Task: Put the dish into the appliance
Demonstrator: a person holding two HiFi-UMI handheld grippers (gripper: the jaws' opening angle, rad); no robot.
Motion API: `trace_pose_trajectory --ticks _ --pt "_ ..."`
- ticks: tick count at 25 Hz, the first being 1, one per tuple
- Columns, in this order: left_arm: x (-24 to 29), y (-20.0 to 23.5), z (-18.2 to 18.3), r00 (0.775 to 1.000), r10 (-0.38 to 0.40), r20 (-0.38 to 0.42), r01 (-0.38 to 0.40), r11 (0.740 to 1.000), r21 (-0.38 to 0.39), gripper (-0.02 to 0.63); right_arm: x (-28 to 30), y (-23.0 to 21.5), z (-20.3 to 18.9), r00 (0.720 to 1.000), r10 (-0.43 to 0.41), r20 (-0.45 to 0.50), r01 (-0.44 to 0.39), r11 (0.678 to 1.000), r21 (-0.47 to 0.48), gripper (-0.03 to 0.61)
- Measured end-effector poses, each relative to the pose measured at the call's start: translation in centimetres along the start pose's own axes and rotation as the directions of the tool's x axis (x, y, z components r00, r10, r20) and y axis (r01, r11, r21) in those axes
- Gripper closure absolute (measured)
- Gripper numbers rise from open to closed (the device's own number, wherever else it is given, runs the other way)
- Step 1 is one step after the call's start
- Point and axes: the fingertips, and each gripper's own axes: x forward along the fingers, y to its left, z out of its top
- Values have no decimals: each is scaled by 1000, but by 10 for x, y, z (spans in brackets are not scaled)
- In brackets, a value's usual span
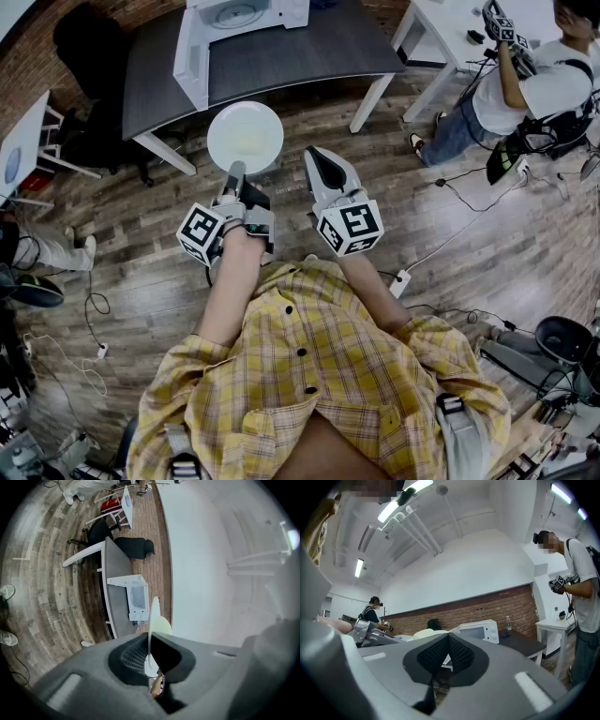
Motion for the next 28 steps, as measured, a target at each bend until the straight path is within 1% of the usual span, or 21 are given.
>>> trace_pose_trajectory --ticks 3,8,11,15,19,24,28 --pt "0 -2 -13 1000 -5 10 5 1000 -1 606 -8 -6 5 1000 28 5 -28 1000 2 573" --pt "2 -1 -33 1000 -12 28 13 1000 -23 606 -22 -20 13 998 59 14 -59 998 -15 572" --pt "9 -5 -40 999 -31 38 33 999 -34 606 -24 -29 17 998 55 14 -55 998 -17 572" --pt "14 -5 -49 998 -34 44 36 998 -54 606 -27 -42 17 999 41 14 -41 999 -26 572" --pt "22 5 -51 999 -8 46 9 1000 -22 606 -24 -55 14 999 38 12 -38 999 -27 572" --pt "40 12 -54 999 0 52 2 1000 -27 606 -13 -70 7 999 41 2 -41 999 -24 572" --pt "62 16 -48 999 2 52 0 999 -39 606 7 -80 4 999 43 -6 -43 999 -27 572"
